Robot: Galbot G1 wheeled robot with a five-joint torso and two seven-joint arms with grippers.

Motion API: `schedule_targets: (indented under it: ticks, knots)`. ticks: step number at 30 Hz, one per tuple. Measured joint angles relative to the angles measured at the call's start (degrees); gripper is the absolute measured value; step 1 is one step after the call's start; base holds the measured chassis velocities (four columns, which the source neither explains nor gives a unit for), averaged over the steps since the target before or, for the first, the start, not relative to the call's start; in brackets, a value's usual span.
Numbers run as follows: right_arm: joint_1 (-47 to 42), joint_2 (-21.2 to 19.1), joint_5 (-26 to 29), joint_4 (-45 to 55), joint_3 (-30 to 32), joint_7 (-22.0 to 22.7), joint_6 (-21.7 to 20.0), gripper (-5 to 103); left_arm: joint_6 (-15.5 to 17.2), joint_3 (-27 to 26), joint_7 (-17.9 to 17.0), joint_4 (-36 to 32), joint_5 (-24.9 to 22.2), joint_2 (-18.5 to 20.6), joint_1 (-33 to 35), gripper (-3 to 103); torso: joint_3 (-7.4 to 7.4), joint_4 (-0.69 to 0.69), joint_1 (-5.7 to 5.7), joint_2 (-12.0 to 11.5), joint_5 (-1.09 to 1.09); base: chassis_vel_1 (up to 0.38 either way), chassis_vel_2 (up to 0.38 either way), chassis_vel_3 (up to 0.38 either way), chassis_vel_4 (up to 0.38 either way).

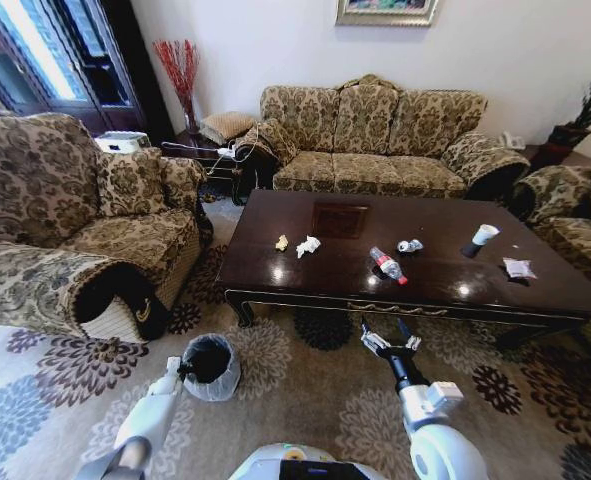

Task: Move to the front of the table and place the trash on the table into the trash bin.

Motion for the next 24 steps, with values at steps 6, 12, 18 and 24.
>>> schedule_targets:
  ticks: [6,12,18,24]
  knots:
    - [0.4,0.03,0.18,-0.12,-0.15,-0.21,0.48,100,-0.04,-1.23,0.98,-3.11,-4.34,0.68,2.86,4,0.0,0.02,0.0,0.0,0.01,0.0,0.0,0.0,0.0]
    - [1.6,0.55,0.17,-0.41,-1.16,-0.32,0.51,100,3.42,-4.38,0.42,-19.82,-13.1,2.05,15.39,3,0.0,0.0,0.0,0.0,-0.01,0.0,0.0,0.0,0.0]
    - [4.17,0.64,0.88,-1.59,-2.24,-1.08,1.87,100,5.39,-8.33,-1.38,-37.7,-18.76,4.08,27.0,3,0.0,0.04,0.0,0.0,0.06,0.0,0.0,0.0,0.0]
    - [6.59,1.33,1.6,-2.67,-3.02,-2.12,3.26,100,5.66,-15.2,-2.69,-60.98,-22.8,4.83,44.19,3,0.0,0.01,0.0,0.0,0.05,0.0,0.0,0.0,0.0]
